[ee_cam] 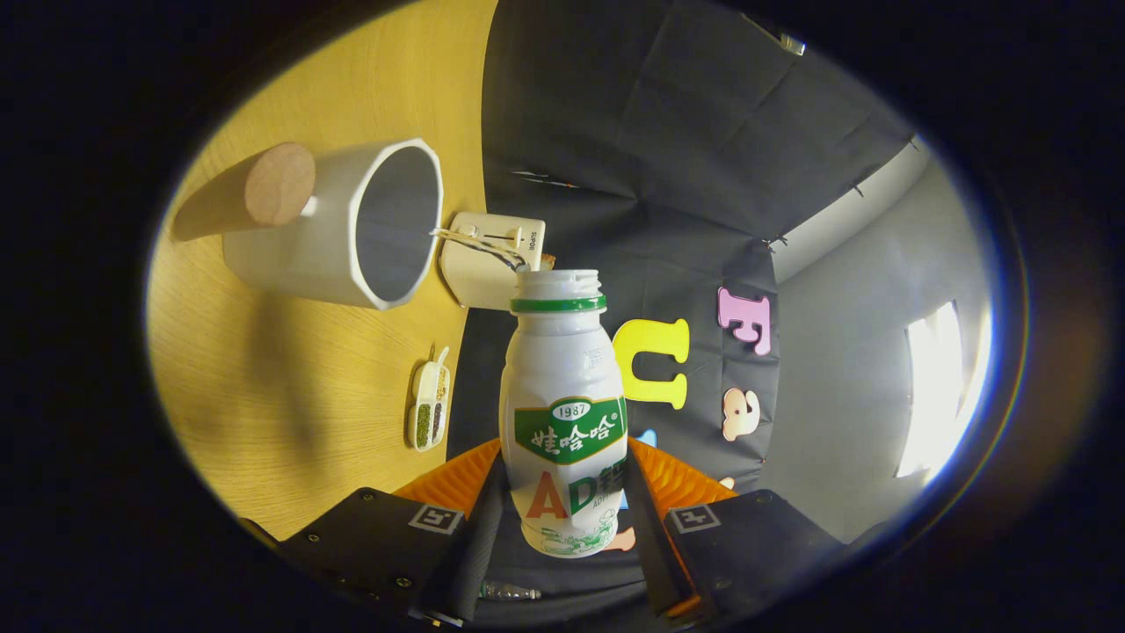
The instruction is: Take the bottle from table, then pour the juice into the cup, finally place the bottle on the coaster
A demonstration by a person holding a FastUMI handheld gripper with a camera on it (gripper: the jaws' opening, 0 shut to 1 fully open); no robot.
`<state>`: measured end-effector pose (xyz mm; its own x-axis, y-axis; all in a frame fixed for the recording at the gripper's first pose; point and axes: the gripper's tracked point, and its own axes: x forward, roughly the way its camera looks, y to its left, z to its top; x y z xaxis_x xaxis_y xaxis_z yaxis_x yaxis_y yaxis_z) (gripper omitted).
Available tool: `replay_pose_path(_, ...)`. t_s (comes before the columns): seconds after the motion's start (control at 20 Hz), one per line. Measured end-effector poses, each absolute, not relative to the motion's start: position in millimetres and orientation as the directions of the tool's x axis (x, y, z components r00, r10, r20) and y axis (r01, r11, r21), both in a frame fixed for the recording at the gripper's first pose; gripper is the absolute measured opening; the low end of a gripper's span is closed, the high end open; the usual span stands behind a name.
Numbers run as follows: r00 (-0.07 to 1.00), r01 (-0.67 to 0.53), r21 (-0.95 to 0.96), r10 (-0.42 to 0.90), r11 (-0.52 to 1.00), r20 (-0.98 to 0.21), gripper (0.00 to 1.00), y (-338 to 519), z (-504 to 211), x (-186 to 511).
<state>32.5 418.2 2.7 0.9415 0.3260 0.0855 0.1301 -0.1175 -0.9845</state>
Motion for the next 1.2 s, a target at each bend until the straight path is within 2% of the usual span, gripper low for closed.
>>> replay_pose_path(1.2,0.939,0.16,-0.976,0.327,-0.151,0.103,0.7,415.6,8.0,30.8)
